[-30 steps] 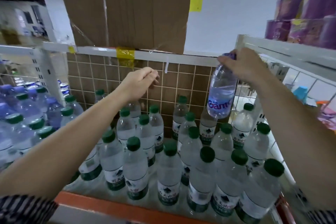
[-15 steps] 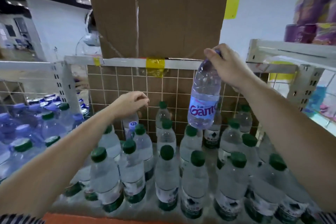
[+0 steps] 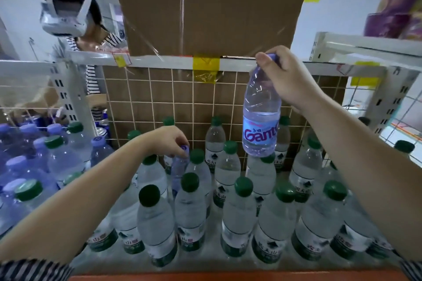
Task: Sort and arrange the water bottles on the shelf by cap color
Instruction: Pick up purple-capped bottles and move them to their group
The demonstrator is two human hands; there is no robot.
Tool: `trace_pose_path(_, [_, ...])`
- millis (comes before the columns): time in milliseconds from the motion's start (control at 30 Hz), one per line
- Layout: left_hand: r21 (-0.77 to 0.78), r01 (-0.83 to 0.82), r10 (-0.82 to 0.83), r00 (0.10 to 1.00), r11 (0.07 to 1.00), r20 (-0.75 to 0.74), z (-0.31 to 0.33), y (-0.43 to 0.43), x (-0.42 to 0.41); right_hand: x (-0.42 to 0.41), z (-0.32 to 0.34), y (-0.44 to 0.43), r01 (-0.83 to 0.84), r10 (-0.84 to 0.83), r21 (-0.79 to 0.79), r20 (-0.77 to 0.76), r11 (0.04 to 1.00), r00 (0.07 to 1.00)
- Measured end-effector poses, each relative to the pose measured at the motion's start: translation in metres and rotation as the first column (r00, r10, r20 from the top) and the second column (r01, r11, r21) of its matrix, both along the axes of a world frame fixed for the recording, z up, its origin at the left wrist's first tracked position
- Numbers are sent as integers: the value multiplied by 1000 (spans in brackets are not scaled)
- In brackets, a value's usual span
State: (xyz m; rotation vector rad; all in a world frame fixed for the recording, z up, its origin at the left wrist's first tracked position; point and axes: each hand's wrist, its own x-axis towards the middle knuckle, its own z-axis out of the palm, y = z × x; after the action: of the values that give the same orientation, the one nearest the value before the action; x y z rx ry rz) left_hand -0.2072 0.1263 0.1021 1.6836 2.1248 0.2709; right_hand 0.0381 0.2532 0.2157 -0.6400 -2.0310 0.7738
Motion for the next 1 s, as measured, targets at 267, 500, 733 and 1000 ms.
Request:
trace_pose_path(267, [-1, -43, 42, 981, 999, -190, -1, 7, 2, -7, -12, -8, 30, -32, 71, 16, 997, 999])
trace_pose_path(500, [210, -152, 190, 966, 966, -174, 19, -5, -6, -6, -10, -1, 26, -22, 49, -84, 998, 996])
trace_pose_path(733, [597, -210, 325, 941, 774, -90, 48, -8, 5, -6, -4, 1, 15, -5, 68, -144, 998, 990])
trace_pose_path(1000, [780, -265, 274, 954, 567, 125, 68, 8, 27, -7, -1, 5, -12, 23, 67, -164, 998, 986])
